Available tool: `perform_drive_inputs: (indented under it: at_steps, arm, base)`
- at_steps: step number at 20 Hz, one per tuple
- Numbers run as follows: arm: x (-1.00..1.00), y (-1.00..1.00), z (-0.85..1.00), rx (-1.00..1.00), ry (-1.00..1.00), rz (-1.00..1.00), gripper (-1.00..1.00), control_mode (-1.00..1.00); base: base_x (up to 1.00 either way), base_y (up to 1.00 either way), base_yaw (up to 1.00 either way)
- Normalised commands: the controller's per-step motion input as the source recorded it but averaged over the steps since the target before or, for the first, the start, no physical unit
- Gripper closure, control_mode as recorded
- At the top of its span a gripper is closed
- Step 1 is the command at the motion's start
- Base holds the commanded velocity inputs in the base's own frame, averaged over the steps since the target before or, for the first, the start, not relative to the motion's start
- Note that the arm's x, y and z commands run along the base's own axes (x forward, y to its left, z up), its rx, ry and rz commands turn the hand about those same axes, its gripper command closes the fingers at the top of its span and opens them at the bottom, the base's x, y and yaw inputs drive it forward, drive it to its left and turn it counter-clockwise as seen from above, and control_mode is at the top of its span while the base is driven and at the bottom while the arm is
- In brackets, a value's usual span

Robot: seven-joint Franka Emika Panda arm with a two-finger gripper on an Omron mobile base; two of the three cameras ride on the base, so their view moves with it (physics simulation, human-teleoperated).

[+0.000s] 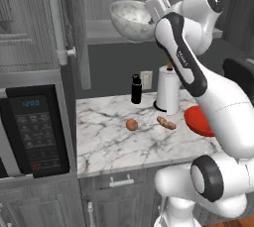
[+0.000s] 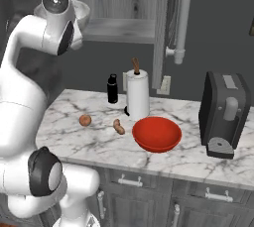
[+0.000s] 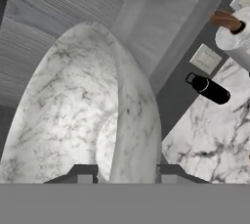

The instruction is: Pick both bowls and place them on the counter. Then place the onion in one bowl and place the potato in the other bowl.

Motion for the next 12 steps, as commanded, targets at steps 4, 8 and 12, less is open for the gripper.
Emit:
perform_drive_inputs:
  at_steps: [4, 8, 12]
  arm:
    - [-1.0, -0.18, -0.42, 0.0, -0.04, 0.05, 1.0, -1.0]
    - [-0.92, -0.13, -0.43, 0.0, -0.01, 0.06, 1.0, -1.0]
    - [-0.85, -0.14, -0.4, 0.0, 0.0, 0.06, 1.0, -1.0]
  base:
    - [0.0, 0.0, 0.0]
    - [0.0, 0.0, 0.0]
    - [0.0, 0.0, 0.0]
